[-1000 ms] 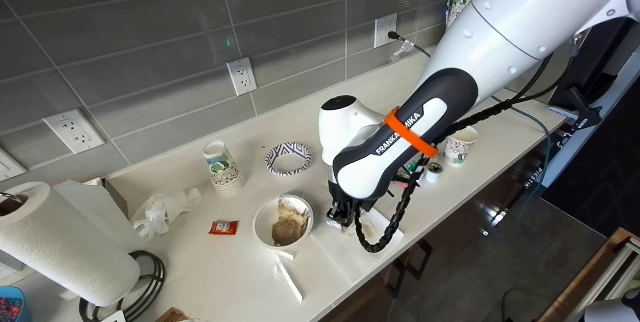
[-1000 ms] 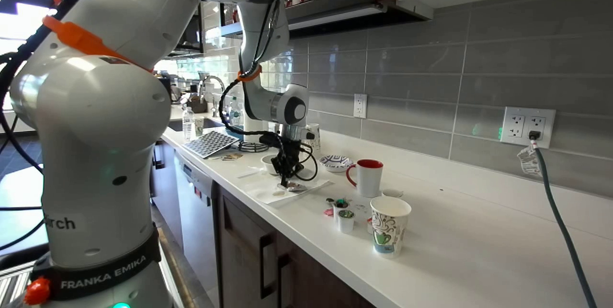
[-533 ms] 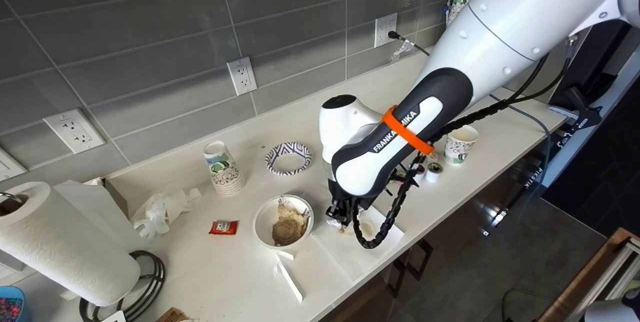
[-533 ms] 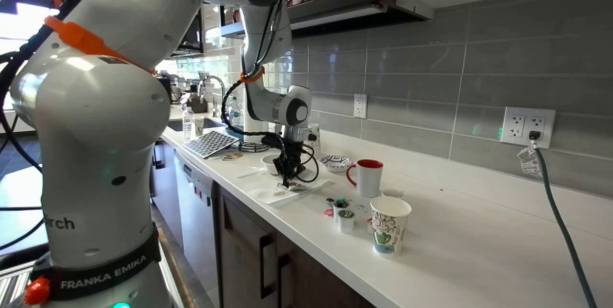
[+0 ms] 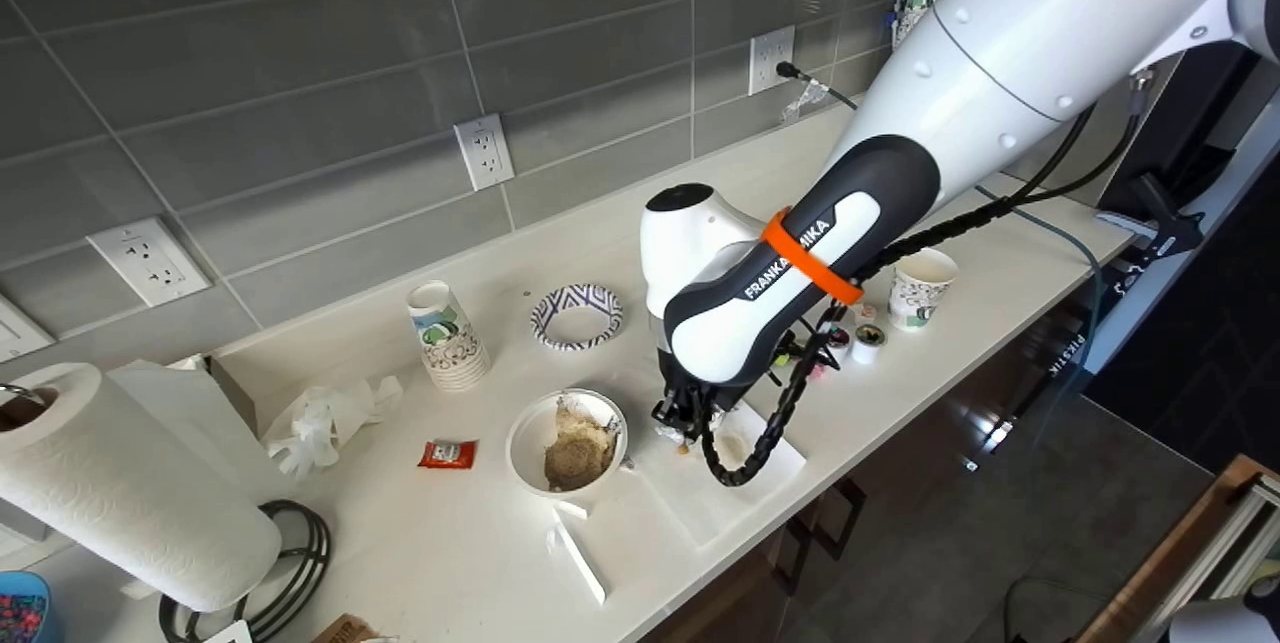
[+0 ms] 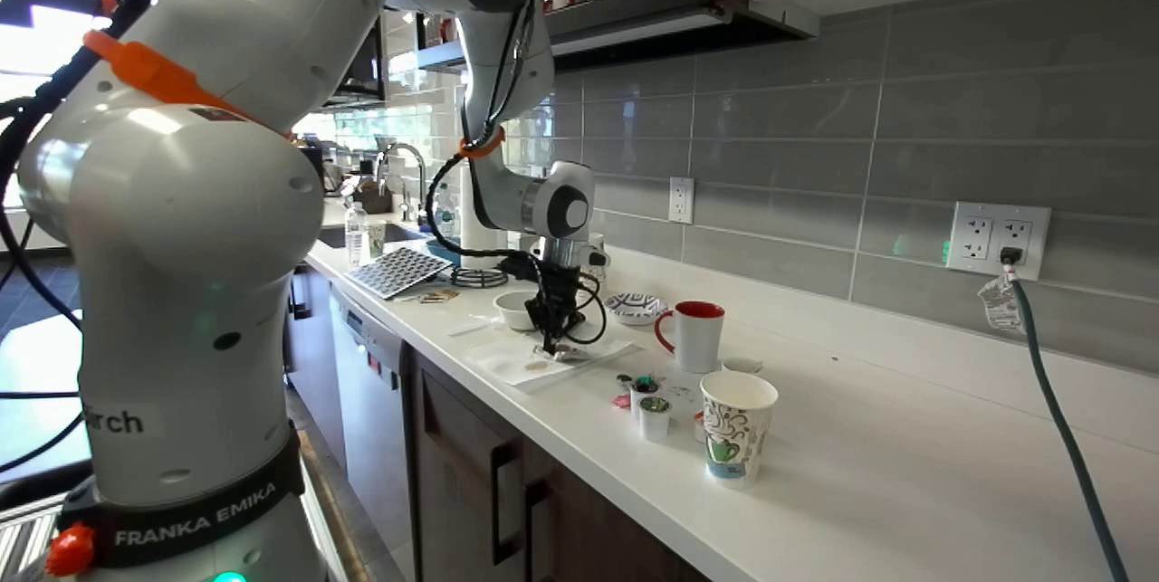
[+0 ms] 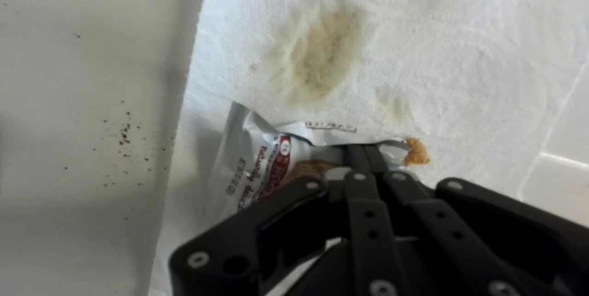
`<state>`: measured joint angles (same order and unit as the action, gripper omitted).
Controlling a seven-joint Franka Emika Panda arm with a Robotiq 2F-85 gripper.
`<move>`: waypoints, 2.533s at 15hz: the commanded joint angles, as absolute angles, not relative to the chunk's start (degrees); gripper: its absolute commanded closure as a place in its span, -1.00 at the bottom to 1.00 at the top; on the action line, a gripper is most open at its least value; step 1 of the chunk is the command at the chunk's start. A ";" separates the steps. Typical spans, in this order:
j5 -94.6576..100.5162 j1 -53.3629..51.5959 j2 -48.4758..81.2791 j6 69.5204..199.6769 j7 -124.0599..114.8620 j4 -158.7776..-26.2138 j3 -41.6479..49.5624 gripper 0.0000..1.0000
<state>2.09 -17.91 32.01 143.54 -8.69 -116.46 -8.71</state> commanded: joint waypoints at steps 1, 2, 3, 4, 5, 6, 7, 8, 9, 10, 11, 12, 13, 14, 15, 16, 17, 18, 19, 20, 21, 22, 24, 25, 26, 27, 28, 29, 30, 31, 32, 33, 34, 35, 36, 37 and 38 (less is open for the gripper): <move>5.07 -19.84 36.25 143.38 -12.69 -114.93 -5.19 1.00; 5.67 -20.28 36.25 143.28 -13.71 -114.88 -4.56 1.00; 6.27 -20.70 36.36 143.03 -14.56 -114.71 -4.03 1.00; 6.71 -20.94 36.73 142.87 -15.14 -114.43 -3.75 1.00; 6.60 -20.83 37.34 142.74 -15.03 -114.04 -3.96 1.00; 6.20 -20.60 37.91 142.49 -14.68 -113.65 -4.35 1.00; 6.07 -20.54 38.00 142.38 -14.62 -113.52 -4.46 1.00; 5.51 -20.13 37.62 142.53 -14.12 -113.56 -4.93 1.00; 5.73 -20.28 36.72 142.40 -14.45 -113.79 -4.77 1.00; 6.52 -20.83 36.40 142.16 -15.17 -113.78 -4.22 1.00; 6.36 -20.66 37.14 142.47 -14.67 -113.42 -4.51 1.00; 5.99 -20.29 38.07 142.87 -13.95 -113.10 -4.93 1.00; 5.47 -19.83 38.79 143.86 -13.37 -112.95 -5.29 1.00; 4.23 -18.77 39.57 144.84 -12.20 -112.85 -6.03 1.00; 4.16 -18.62 39.83 144.55 -12.06 -112.71 -5.99 1.00; 3.84 -18.42 39.20 144.62 -11.79 -112.76 -6.33 1.00; 3.73 -18.40 38.09 144.64 -11.85 -113.04 -6.51 1.00; 4.01 -18.64 36.36 144.18 -12.09 -113.56 -6.52 1.00; 4.86 -19.35 34.28 143.16 -12.78 -114.25 -6.21 1.00; 5.46 -19.88 32.90 142.35 -13.32 -114.74 -6.02 1.00; 6.20 -20.49 31.87 141.91 -13.89 -115.21 -5.81 1.00; 6.96 -20.98 31.40 141.65 -14.31 -115.34 -5.63 1.00; 8.66 -21.99 31.00 141.11 -15.31 -115.34 -5.18 1.00; 9.02 -22.10 30.87 141.30 -15.28 -115.41 -5.31 1.00; 9.62 -22.43 30.72 141.21 -15.76 -115.46 -5.14 1.00; 10.18 -22.74 30.56 141.23 -16.24 -115.53 -4.98 1.00; 10.75 -23.02 30.49 141.23 -16.74 -115.52 -4.76 1.00; 11.29 -23.24 30.43 141.15 -17.13 -115.51 -4.53 1.00; 11.85 -23.46 30.38 141.08 -17.55 -115.45 -4.31 1.00; 12.45 -23.66 30.34 141.12 -18.05 -115.45 -4.06 1.00; 12.87 -23.74 30.29 141.54 -18.30 -115.50 -3.91 1.00; 13.13 -23.70 30.20 141.83 -18.34 -115.69 -3.81 1.00; 13.13 -23.41 30.38 142.51 -18.05 -115.73 -3.97 1.00; 13.02 -23.12 30.52 142.78 -17.58 -115.71 -4.18 1.00; 12.75 -22.85 30.72 142.98 -17.03 -115.60 -4.46 1.00; 12.72 -22.82 30.79 143.02 -16.85 -115.49 -4.55 1.00; 12.49 -22.67 30.82 142.90 -16.43 -115.38 -4.80 1.00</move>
<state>11.89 -22.61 31.00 142.09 -16.60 -114.92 -4.62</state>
